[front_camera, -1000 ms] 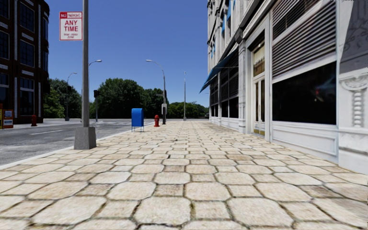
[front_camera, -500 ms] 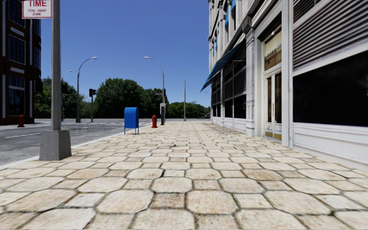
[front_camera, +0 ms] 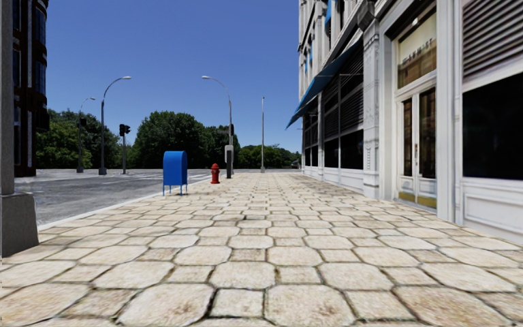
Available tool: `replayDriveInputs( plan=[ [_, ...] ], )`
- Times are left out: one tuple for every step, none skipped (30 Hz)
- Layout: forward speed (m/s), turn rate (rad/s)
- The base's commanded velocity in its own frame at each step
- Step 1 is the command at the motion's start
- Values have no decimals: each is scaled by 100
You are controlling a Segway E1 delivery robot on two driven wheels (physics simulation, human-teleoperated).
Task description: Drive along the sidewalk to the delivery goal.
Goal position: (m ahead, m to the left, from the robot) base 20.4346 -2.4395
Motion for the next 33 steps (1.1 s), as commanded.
replayDriveInputs(
  plan=[
    [200, -10],
    [200, -10],
    [200, -10],
    [200, -10],
    [200, -10],
    [200, -10],
    [200, -10],
    [200, 0],
    [200, 0],
    [200, 0],
    [200, 0],
    [200, 0],
    [200, 0],
    [200, 0],
    [200, 0],
    [200, 0],
    [200, 0],
    [200, 0],
    [200, -2],
    [200, -2],
    [200, -12],
    [200, -15],
    [200, -17],
    [200, -21],
    [200, -22],
    [200, -22],
    [200, -24],
    [200, -25],
    [200, -26],
    [200, -26],
    [200, -26],
    [200, -26],
    [200, -26]
  ],
)
